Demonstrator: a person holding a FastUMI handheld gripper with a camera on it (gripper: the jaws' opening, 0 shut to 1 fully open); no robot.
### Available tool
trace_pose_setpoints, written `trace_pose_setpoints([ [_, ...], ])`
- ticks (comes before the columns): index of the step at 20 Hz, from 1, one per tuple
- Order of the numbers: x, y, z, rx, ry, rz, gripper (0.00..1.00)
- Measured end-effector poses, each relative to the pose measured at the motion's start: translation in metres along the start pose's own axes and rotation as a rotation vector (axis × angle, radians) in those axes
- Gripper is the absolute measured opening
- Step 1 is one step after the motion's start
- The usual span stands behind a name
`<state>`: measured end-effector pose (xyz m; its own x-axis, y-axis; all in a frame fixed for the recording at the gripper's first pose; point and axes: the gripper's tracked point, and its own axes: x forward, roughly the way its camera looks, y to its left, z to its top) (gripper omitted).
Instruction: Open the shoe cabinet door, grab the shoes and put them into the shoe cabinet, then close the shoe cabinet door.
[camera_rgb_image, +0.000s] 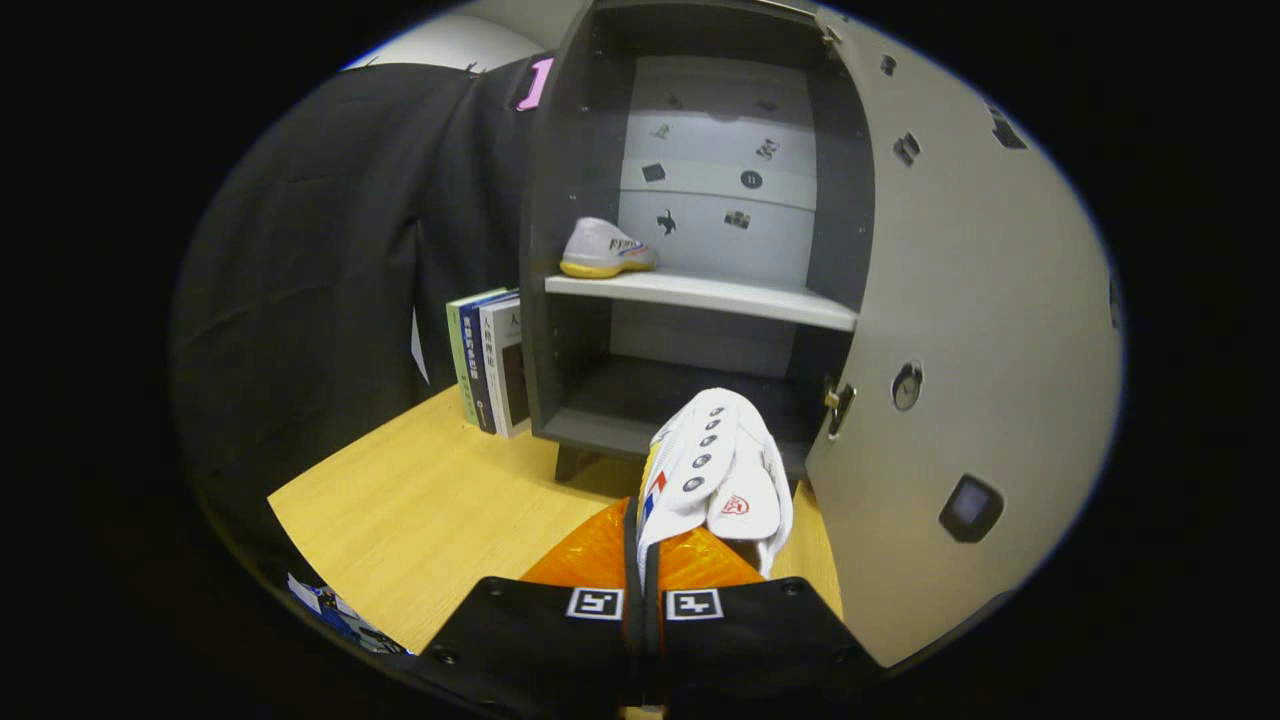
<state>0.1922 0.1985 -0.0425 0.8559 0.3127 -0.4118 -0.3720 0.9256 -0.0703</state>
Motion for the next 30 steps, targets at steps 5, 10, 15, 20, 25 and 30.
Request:
trace_pose_setpoints([
  [5,0.001,-0.008,0.077,-0.03,-0.105,-0.002,0.02],
  [10,0.009,-0.025,0.146,-0.004,-0.203,-0.033,0.02],
  [15,0.036,-0.041,0.191,-0.006,-0.221,-0.043,0.01],
  [20,0.082,-0.065,0.226,0.015,-0.214,-0.102,0.02],
  [25,0.147,-0.093,0.242,0.023,-0.153,-0.16,0.01],
  [30,0.215,-0.109,0.236,0.003,-0.065,-0.186,0.01],
])
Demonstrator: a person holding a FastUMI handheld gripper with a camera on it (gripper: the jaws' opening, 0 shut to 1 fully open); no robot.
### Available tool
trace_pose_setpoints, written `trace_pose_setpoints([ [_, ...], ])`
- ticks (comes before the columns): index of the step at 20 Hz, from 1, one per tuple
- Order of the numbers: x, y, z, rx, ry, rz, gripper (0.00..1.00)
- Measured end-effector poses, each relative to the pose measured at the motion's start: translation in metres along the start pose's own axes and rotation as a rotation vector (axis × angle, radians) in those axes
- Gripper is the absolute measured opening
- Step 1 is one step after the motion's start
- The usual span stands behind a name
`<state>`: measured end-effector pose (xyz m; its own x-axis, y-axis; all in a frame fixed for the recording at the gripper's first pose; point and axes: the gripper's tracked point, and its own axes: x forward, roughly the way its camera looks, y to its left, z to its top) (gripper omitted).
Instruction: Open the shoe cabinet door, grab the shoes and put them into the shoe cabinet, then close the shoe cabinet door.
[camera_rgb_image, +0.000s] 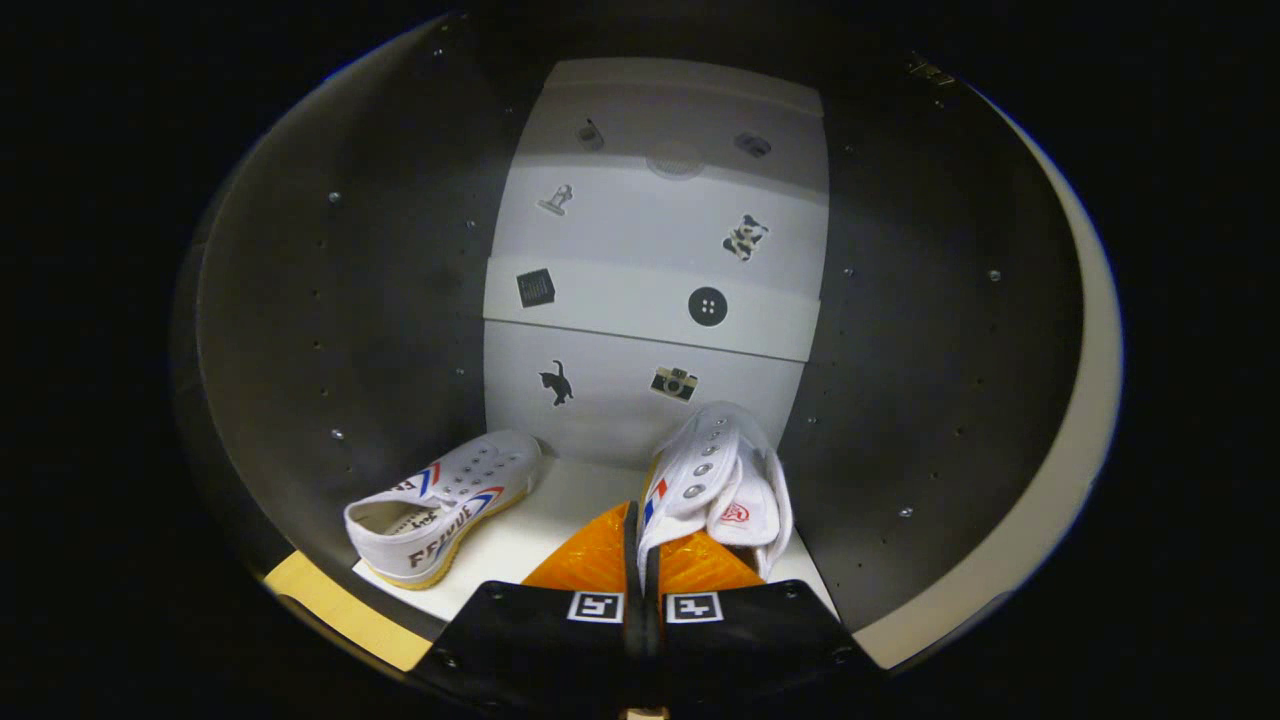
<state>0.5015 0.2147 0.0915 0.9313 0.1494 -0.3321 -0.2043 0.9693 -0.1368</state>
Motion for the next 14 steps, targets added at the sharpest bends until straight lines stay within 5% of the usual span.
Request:
trace_pose_setpoints([
  [11,0.05,0.013,-0.033,0.069,0.133,0.023,0.02],
  [14,0.043,0.022,-0.031,0.128,0.156,0.044,0.22],
])
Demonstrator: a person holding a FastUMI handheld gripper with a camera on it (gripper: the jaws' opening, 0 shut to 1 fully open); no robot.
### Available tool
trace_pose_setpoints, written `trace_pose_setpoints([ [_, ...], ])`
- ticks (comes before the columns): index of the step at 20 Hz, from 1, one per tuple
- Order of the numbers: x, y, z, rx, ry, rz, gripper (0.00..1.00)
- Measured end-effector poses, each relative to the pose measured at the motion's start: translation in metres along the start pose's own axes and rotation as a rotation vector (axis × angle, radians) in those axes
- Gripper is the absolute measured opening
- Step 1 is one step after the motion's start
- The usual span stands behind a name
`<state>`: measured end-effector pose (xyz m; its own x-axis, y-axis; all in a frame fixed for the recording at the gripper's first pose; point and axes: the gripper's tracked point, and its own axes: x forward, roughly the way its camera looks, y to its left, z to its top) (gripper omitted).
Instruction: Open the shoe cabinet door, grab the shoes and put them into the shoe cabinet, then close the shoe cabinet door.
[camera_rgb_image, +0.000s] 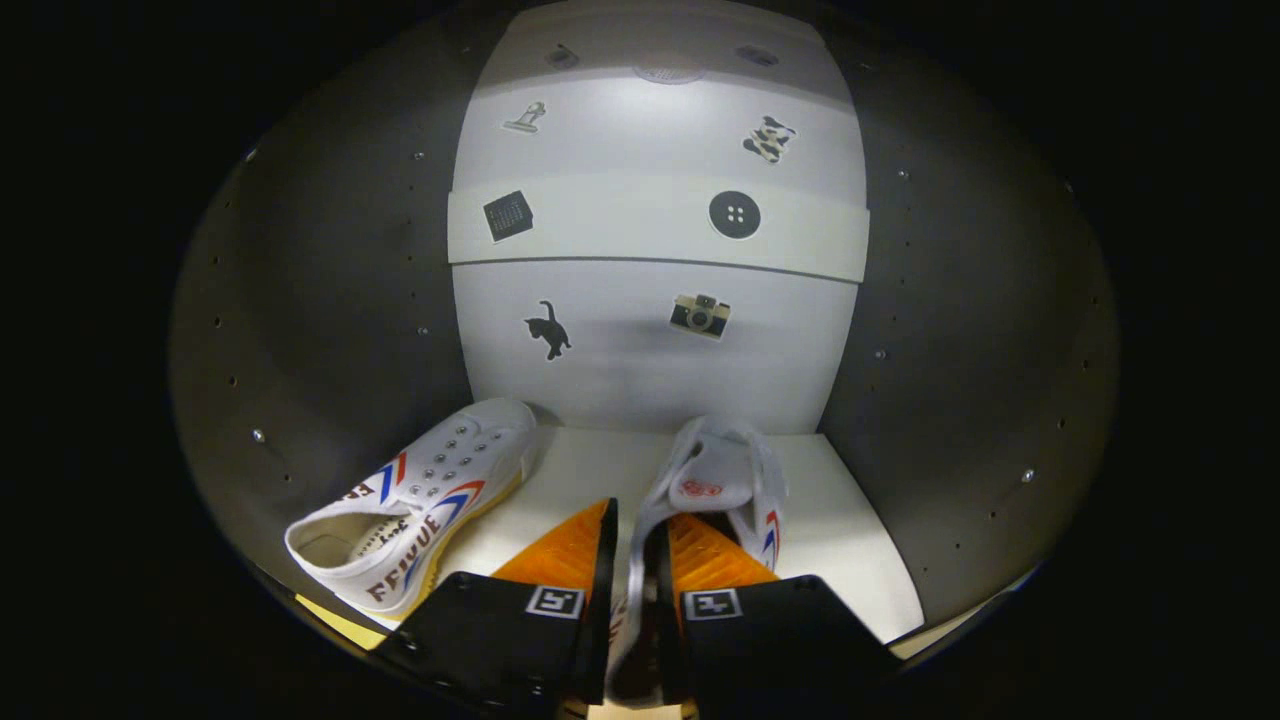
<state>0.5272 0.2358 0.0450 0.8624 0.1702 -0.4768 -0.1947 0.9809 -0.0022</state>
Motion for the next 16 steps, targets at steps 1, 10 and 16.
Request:
trace_pose_setpoints([
  [1,-0.002,0.002,0.0,0.016,0.004,0.003,0.26],
  [10,-0.071,0.024,0.016,0.049,-0.04,0.055,0.99],
  [16,-0.162,0.036,0.022,0.007,-0.206,0.045,0.98],
])
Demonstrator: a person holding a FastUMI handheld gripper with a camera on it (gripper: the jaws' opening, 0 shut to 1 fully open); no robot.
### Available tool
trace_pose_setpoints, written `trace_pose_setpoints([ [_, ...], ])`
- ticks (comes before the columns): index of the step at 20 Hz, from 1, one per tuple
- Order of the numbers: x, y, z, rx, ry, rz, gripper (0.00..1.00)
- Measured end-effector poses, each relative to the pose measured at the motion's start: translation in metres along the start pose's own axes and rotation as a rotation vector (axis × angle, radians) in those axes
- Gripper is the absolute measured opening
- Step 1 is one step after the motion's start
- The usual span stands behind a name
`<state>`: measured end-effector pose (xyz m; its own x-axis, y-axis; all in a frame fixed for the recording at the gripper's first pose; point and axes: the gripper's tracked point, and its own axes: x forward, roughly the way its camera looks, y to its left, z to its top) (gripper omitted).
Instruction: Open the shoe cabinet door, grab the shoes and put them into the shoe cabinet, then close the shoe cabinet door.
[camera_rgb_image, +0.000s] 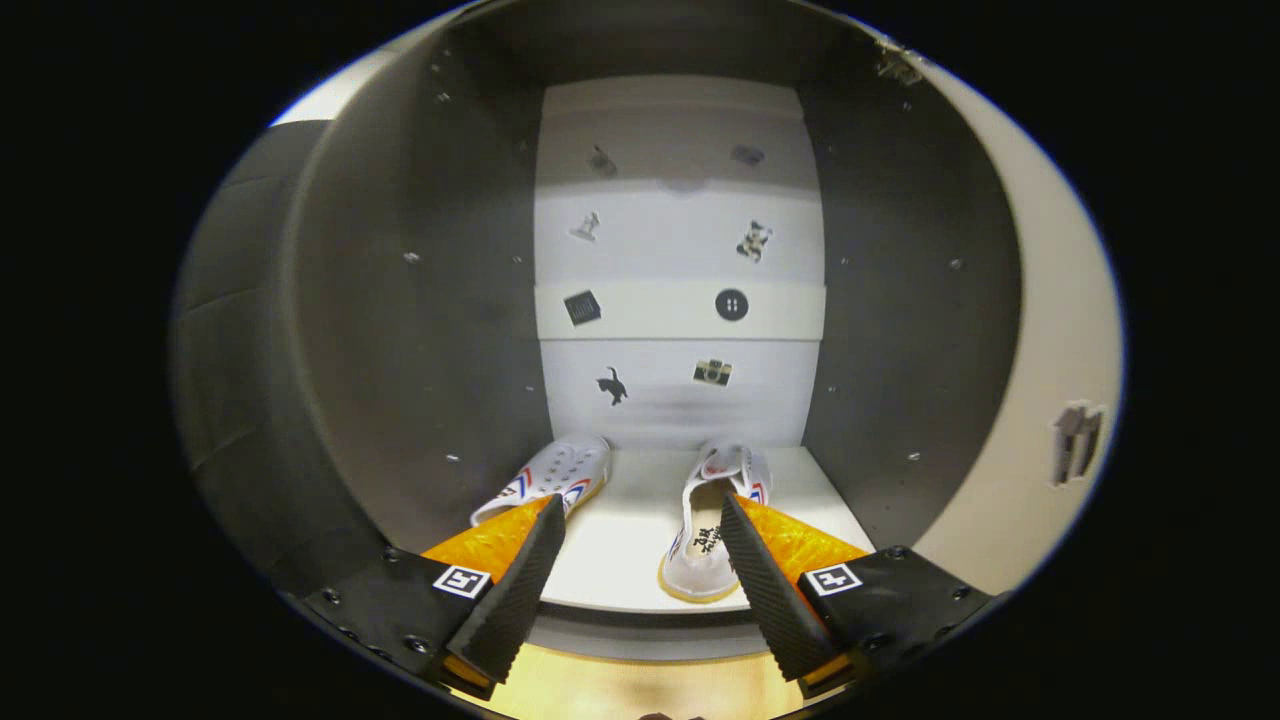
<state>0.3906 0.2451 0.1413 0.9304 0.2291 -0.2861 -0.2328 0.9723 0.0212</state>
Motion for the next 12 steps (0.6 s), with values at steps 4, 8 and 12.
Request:
trace_pose_setpoints([
  [4,-0.086,0.02,0.007,-0.029,-0.142,0.022,0.98],
  [8,-0.172,0.037,-0.003,-0.029,-0.234,0.064,0.98],
  [12,-0.247,0.027,-0.017,-0.02,-0.263,0.092,0.98],
])
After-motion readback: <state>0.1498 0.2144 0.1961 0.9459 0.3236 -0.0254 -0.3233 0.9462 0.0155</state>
